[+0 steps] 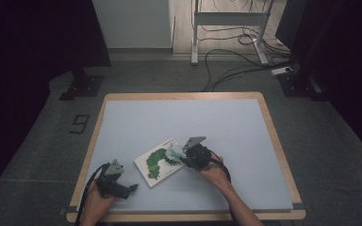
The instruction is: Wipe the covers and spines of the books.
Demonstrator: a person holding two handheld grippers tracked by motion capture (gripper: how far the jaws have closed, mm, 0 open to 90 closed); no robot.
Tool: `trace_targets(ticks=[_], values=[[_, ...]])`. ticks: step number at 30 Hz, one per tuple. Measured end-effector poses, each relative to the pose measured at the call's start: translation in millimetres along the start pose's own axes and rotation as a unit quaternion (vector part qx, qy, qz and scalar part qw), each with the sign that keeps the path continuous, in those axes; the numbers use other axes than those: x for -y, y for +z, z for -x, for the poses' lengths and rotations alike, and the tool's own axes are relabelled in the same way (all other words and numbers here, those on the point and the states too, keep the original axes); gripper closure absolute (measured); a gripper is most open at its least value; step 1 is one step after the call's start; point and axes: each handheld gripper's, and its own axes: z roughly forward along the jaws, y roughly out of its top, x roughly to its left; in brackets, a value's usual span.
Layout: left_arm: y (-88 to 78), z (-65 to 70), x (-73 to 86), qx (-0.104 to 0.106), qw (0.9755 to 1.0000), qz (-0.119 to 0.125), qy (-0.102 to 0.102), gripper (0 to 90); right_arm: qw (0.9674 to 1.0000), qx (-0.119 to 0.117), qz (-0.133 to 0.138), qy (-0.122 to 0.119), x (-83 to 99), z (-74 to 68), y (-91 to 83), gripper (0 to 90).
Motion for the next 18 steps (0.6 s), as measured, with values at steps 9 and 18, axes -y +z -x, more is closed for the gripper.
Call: trace_targets(ticks=[9,18], values=[[0.0,0.0,0.0,0.0,1.0,0.0,0.0,0.0,0.9997,-0.023,0.005,-0.008,-2.5,-12.5,2.5,74.7],[0.0,0.1,0.0,0.0,1.0,0.0,0.0,0.0,0.9983,-0.056,0.01,-0.015,-6.5,-25.9,6.8,74.7]])
